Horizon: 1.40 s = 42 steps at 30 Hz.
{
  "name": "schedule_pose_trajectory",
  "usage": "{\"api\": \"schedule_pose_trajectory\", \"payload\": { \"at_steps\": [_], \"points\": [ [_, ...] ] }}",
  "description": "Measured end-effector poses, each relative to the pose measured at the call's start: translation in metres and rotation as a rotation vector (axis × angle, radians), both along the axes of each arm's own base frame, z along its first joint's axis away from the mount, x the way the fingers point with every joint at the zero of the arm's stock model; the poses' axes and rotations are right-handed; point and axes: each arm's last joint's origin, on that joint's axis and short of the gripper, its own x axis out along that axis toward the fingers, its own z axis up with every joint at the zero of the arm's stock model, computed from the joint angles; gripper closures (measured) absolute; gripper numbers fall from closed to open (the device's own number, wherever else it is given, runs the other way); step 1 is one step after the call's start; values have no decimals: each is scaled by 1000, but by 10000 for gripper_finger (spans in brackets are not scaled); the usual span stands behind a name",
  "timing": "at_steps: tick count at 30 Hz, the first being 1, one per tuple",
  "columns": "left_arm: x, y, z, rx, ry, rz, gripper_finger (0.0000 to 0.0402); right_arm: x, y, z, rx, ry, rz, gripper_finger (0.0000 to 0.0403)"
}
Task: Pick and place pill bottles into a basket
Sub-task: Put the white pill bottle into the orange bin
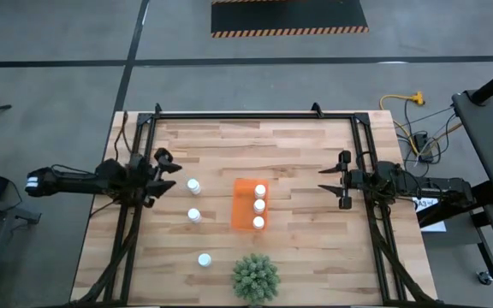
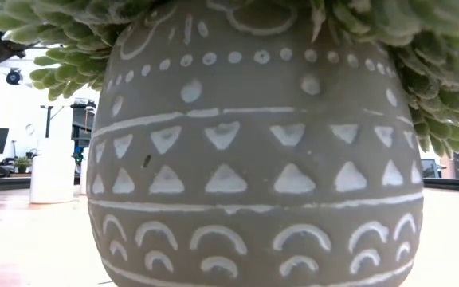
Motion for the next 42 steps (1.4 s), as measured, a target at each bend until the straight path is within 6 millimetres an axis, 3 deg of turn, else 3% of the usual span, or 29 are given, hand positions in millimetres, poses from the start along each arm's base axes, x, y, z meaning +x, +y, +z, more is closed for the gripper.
{"api": "schedule_pose_trajectory", "payload": {
  "at_steps": [11,22,42],
  "points": [
    [4,-1,21,12,-78,-38,168,0,0,0,0,0,0,209],
    [10,-8,39,137,-178,-254,168,0,0,0,0,0,0,209],
    [43,-27,84,224,-199,-462,168,0,0,0,0,0,0,209]
  ]
}}
